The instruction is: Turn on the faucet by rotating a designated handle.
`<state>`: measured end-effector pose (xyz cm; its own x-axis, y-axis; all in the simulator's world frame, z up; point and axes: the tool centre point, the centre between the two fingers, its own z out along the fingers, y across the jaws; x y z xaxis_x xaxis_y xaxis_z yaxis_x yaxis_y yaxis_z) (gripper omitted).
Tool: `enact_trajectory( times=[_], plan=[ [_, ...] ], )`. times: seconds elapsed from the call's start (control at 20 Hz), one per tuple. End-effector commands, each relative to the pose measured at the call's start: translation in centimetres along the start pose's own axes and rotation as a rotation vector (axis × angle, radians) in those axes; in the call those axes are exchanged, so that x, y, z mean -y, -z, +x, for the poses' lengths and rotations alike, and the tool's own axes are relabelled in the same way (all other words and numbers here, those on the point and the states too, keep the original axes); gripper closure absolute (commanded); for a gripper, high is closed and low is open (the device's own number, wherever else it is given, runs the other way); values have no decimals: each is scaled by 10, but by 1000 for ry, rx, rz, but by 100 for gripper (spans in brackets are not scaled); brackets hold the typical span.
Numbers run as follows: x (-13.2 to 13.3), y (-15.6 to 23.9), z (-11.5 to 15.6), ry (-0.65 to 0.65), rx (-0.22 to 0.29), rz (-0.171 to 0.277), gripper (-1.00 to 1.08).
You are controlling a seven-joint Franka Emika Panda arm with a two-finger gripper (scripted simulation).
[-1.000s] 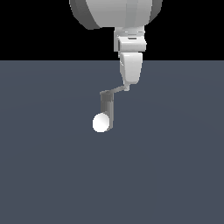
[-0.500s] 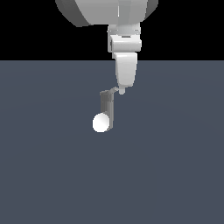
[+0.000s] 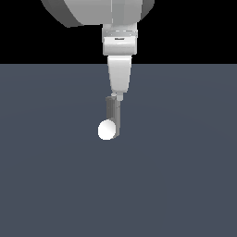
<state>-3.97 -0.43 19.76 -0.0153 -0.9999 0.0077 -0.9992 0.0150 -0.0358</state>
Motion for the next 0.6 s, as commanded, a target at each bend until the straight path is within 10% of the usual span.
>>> enact_trajectory(
  times=[0.0,0.55],
  plan=[
    [-11,-11,-34,34,7,-27,108],
    [8,-5,-47,2,3,-11,108]
  ],
)
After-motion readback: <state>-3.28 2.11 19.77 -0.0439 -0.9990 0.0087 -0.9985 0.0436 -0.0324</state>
